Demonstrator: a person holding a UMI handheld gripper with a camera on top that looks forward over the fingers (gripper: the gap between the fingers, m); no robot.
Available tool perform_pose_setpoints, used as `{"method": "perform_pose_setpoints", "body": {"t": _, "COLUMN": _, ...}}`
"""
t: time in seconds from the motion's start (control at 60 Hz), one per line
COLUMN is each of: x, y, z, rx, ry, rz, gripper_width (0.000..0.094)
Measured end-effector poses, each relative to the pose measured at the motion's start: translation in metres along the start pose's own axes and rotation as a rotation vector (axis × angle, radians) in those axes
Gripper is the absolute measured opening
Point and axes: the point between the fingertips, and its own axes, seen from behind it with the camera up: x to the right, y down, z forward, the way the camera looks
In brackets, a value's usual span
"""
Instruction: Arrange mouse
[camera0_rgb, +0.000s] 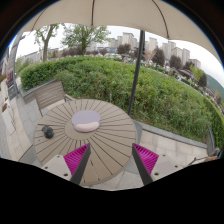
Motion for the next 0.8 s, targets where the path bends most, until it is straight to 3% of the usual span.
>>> {"method": "perform_pose_setpoints", "body": {"t": 0.583, "x": -0.229, "y": 0.004, "z": -0.001, "rx": -0.024, "ry": -0.190, "rz": -0.051, "gripper_width": 0.0859}}
{"method": "perform_pose_setpoints", "body": {"t": 0.8, "x": -0.324, "y": -0.003, "z": 0.009, "rx": 0.014, "ry": -0.226, "rz": -0.034, "gripper_width": 0.0860}}
